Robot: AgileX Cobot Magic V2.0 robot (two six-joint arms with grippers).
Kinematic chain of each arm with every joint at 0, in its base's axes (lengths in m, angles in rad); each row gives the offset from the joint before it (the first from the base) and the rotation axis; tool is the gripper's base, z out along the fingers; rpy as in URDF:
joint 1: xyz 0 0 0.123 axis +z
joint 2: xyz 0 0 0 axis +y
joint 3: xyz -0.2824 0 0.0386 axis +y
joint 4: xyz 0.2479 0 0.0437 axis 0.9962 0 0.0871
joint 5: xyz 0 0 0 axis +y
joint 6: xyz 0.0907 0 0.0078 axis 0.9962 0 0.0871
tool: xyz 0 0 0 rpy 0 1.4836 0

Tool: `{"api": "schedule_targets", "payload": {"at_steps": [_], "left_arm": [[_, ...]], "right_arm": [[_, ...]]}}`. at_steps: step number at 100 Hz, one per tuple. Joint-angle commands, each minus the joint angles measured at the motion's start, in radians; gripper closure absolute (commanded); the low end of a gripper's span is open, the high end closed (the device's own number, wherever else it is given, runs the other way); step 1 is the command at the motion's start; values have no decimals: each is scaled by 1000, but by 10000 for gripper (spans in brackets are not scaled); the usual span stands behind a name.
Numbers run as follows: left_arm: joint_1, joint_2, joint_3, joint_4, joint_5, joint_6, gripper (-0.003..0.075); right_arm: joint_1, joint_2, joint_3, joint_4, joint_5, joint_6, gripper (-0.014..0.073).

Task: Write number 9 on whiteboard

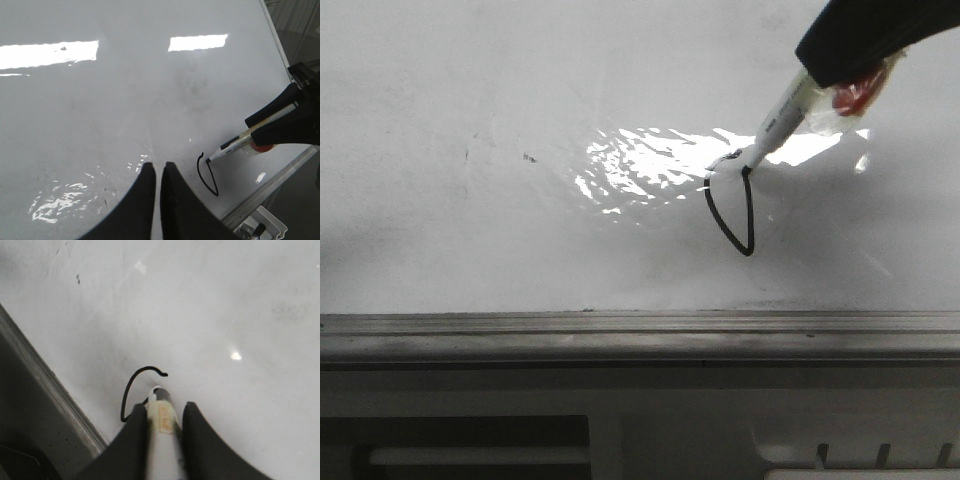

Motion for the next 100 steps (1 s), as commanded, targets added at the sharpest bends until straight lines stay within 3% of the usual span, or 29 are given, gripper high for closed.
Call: {"api": "schedule_targets", "payload": {"at_steps": [1, 26, 48, 68, 100], "left_arm": [[-8, 0, -30, -14, -47, -6, 731], [-8, 0, -30, -14, -47, -6, 731], [-8, 0, -30, -14, -46, -6, 731], [-8, 0, -30, -14, -45, -6, 731], [-8, 0, -30, -14, -35, -6, 731]], "right_arm": [[-18, -5, -42, -50, -75, -1, 642], [-20, -5, -42, -51, -68, -1, 643], [-7, -5, -21, -4, 81, -1, 643], [58, -8, 78, 27, 61, -1, 643], [60, -8, 89, 52, 34, -1, 643]]}}
